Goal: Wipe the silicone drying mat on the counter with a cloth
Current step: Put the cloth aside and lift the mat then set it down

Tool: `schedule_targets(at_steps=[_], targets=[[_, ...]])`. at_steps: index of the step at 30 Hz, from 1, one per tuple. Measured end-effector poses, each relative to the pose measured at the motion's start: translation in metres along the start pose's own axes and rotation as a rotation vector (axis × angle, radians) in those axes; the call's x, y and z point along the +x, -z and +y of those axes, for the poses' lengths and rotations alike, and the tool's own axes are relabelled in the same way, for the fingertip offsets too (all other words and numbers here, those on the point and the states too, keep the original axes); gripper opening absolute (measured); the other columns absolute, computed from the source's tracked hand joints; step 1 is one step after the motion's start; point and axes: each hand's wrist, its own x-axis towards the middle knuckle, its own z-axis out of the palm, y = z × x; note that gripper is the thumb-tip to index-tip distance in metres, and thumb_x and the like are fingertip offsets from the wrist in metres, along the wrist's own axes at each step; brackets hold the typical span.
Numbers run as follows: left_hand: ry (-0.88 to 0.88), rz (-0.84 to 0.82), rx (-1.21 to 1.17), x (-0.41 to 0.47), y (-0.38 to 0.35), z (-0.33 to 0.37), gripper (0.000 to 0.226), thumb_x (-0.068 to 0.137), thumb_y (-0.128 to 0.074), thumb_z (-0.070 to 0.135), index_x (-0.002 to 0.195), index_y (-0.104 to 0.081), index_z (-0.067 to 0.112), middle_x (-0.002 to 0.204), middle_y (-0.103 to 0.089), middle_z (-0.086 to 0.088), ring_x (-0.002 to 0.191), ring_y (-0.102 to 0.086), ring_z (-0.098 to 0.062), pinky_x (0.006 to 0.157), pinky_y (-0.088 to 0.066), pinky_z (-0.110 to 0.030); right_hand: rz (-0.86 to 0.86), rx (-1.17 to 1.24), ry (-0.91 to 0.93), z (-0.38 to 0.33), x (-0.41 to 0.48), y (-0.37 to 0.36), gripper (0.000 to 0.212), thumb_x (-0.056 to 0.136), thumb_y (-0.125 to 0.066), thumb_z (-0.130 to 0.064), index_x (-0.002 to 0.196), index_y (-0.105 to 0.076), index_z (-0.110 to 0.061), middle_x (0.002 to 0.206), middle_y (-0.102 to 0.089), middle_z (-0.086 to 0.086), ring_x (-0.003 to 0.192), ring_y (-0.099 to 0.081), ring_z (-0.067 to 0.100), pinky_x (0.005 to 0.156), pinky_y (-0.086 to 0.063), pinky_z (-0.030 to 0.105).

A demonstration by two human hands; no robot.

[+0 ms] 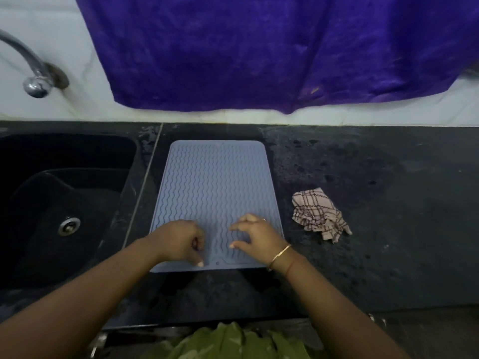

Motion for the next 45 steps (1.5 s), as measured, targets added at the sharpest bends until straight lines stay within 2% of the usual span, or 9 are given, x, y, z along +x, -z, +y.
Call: schedule_targets(at_steps=[8,18,25,30,33,36,39,41,45], targets=[[-0.02,0.151,0.084,-0.019,-0.023,-0.014,0.049,0.072,-0.074,0.049,0.114,-0.059,0.028,0.114,-0.054,0.008,0.105,-0.053,-0.012,0.085,-0.041,-0.024,-0.127,-0.197,-0.009,-0.021,0.002,-0.036,0.061,0.079,-0.07,-0.039,0.132,-0.054,-0.014,0.127,-0.048,0.006,0.12,-0.042,0.023,0.104,-0.032,0.028],[-0.058,0.293,0.046,-0.015,-0.03,-0.016,0.024,0.091,-0.055,0.038,0.109,-0.064,0.024,0.114,-0.059,0.006,0.107,-0.056,-0.014,0.085,-0.042,-0.025,0.061,-0.285,-0.007,-0.026,0.001,-0.048,0.03,0.091,-0.057,-0.03,0.109,-0.066,-0.008,0.112,-0.059,0.009,0.105,-0.054,0.027,0.088,-0.043,0.034],[-0.035,0.452,0.087,-0.016,-0.018,-0.011,0.016,0.099,-0.035,0.028,0.103,-0.041,0.014,0.102,-0.062,-0.01,0.09,-0.058,-0.026,0.068,-0.04,-0.034,0.169,-0.391,-0.055,-0.04,0.023,-0.032,0.03,0.098,-0.037,-0.029,0.108,-0.054,-0.006,0.11,-0.063,0.013,0.099,-0.059,0.031,0.078,-0.048,0.041],[-0.105,0.664,0.258,-0.004,0.039,-0.026,0.019,0.093,-0.036,0.021,0.099,-0.049,0.008,0.088,-0.064,-0.012,0.077,-0.062,-0.032,0.054,-0.041,-0.035,0.337,-0.549,0.138,-0.046,0.06,0.014,0.044,0.089,-0.031,-0.04,0.087,-0.06,-0.007,0.076,-0.066,0.014,0.064,-0.065,0.034,0.051,-0.053,0.037],[-0.205,0.743,0.374,0.0,0.084,-0.039,0.035,0.082,-0.03,0.031,0.087,-0.054,0.006,0.063,-0.063,-0.008,0.049,-0.06,-0.03,0.036,-0.029,-0.029,0.196,-0.637,0.177,-0.062,0.078,0.06,0.055,0.084,-0.044,-0.055,0.106,-0.058,-0.006,0.095,-0.065,0.015,0.081,-0.064,0.034,0.065,-0.055,0.042],[-0.287,0.771,0.533,-0.002,0.131,-0.034,0.037,0.087,-0.036,0.039,0.087,-0.055,0.008,0.061,-0.062,-0.004,0.048,-0.06,-0.025,0.039,-0.029,-0.028,0.118,-0.725,0.048,-0.075,0.096,0.113,0.048,0.085,-0.06,-0.04,0.12,-0.05,-0.01,0.117,-0.058,0.015,0.106,-0.057,0.033,0.084,-0.047,0.041],[-0.185,0.684,0.57,-0.004,0.181,-0.027,0.051,0.086,-0.055,0.053,0.114,-0.046,0.01,0.094,-0.064,-0.007,0.085,-0.063,-0.026,0.062,-0.041,-0.032,0.151,-0.649,-0.089,-0.084,0.113,0.166,0.018,0.086,-0.057,-0.017,0.102,-0.062,-0.012,0.107,-0.065,0.013,0.101,-0.06,0.033,0.08,-0.047,0.036],[-0.082,0.64,0.566,-0.002,0.211,-0.023,0.042,0.09,-0.057,0.04,0.118,-0.042,0.013,0.105,-0.06,-0.007,0.095,-0.058,-0.025,0.073,-0.045,-0.034,0.187,-0.613,-0.148,-0.091,0.117,0.198,0.02,0.084,-0.053,-0.006,0.097,-0.066,-0.013,0.103,-0.067,0.012,0.096,-0.062,0.033,0.075,-0.047,0.035],[0.039,0.771,0.47,0.001,0.252,-0.016,0.021,0.094,-0.044,0.008,0.113,-0.053,0.007,0.112,-0.057,-0.014,0.1,-0.056,-0.03,0.082,-0.046,-0.039,0.277,-0.672,-0.168,-0.106,0.124,0.232,0.023,0.084,-0.048,-0.002,0.098,-0.064,-0.011,0.106,-0.065,0.013,0.098,-0.061,0.033,0.071,-0.042,0.032]])
